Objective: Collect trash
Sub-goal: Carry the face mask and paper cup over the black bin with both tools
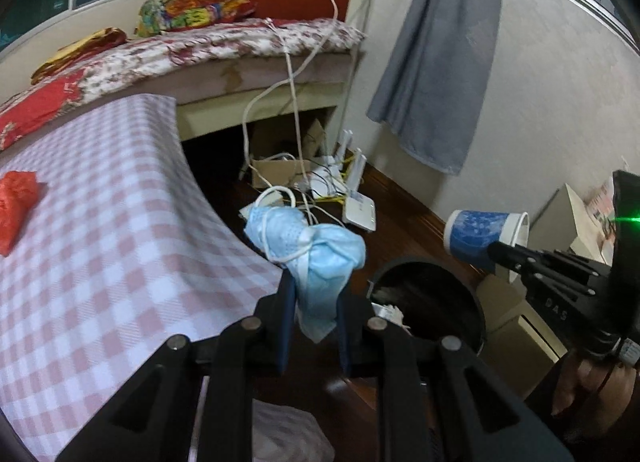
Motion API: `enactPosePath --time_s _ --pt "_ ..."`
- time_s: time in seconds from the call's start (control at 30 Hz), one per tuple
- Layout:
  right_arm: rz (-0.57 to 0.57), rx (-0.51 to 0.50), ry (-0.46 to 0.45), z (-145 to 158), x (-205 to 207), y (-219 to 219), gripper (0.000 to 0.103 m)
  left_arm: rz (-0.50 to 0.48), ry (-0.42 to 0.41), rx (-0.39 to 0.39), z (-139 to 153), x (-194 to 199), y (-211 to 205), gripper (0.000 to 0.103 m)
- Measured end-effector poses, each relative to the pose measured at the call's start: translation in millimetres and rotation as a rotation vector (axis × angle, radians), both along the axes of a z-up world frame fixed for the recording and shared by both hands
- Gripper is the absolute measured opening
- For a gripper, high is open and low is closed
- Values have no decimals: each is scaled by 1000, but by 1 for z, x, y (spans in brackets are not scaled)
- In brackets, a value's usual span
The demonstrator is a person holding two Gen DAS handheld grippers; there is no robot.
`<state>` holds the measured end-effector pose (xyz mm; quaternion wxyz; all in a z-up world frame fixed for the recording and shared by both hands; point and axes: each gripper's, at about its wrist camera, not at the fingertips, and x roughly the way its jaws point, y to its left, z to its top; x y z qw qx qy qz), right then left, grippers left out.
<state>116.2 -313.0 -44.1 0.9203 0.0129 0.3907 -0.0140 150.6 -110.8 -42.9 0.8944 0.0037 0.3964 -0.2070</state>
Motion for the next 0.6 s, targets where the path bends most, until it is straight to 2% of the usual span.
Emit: enactPosePath --time_s 0.6 --pt "-62 -34 127 -46 -13 -33 3 -196 120 9 -54 2 -68 20"
